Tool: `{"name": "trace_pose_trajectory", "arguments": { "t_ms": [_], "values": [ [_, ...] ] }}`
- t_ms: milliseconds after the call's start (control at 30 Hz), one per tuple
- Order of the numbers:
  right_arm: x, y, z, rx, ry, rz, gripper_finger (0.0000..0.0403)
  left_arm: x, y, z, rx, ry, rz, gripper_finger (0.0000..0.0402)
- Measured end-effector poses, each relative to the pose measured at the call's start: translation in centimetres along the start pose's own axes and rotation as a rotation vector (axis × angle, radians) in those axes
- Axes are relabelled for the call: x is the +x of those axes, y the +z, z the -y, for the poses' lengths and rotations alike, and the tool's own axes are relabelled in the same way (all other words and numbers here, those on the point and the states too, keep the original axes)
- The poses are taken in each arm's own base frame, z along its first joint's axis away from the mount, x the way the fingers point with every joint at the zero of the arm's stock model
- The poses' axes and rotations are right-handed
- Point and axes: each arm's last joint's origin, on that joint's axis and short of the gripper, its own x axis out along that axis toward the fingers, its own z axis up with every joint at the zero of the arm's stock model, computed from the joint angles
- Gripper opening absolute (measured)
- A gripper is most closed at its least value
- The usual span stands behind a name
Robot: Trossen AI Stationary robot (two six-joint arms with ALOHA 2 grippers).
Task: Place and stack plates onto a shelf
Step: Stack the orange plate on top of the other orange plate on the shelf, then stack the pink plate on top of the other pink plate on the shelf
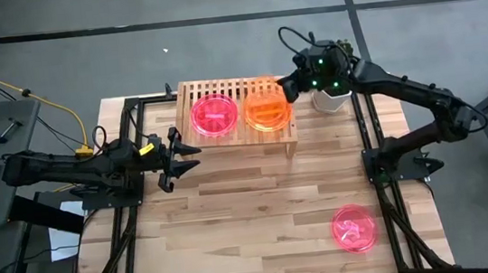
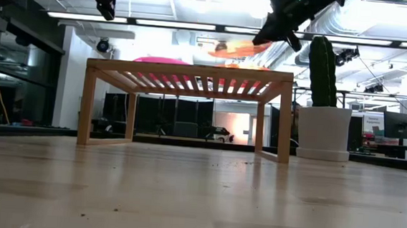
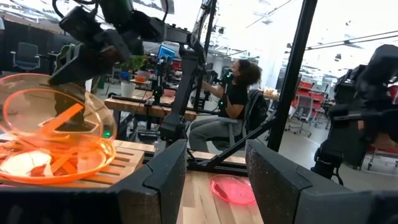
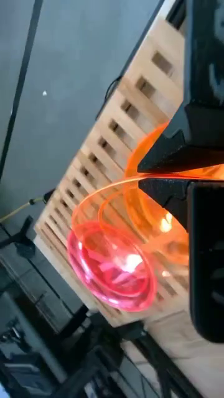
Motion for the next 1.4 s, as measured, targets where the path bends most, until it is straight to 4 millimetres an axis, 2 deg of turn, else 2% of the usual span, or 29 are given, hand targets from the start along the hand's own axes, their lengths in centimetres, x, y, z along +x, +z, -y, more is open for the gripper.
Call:
{"name": "trace_pose_trajectory", "arguments": {
  "t_ms": [133, 333, 500, 733, 900, 1033, 1233, 1400],
  "values": [
    [-0.1, 0.3, 0.9, 0.070, -0.017, -0.001, 0.0000, 0.0, 0.0, 0.0, 0.000, 0.000, -0.001, 0.0156],
    [-0.1, -0.8, 1.3, 0.091, -0.048, -0.112, 0.0000, 0.0, -0.1, 0.0, -0.001, 0.002, -0.008, 0.0156],
    [0.1, -1.0, 1.5, 0.115, -0.102, -0.117, 0.0000, 0.0, -0.1, 0.0, -0.001, 0.002, -0.008, 0.0156],
    [2.0, -1.3, 1.4, 0.102, -0.092, -0.139, 0.0009, 0.0, -0.1, 0.0, -0.001, 0.002, -0.008, 0.0156],
    [3.6, -2.0, 1.6, 0.074, -0.098, -0.193, 0.0063, 0.0, -0.1, 0.0, -0.001, 0.002, -0.008, 0.0156],
    [3.6, -2.0, 1.5, 0.047, -0.074, -0.205, 0.0124, 0.0, -0.1, 0.0, -0.001, 0.003, -0.009, 0.0156],
    [1.5, -2.3, 1.4, 0.013, -0.104, -0.237, 0.0191, 0.0, -0.1, 0.0, -0.001, 0.003, -0.008, 0.0156],
    [-1.0, -2.1, 1.1, -0.005, -0.130, -0.212, 0.0208, 0.0, -0.1, 0.0, -0.001, 0.003, -0.008, 0.0156]
  ]
}}
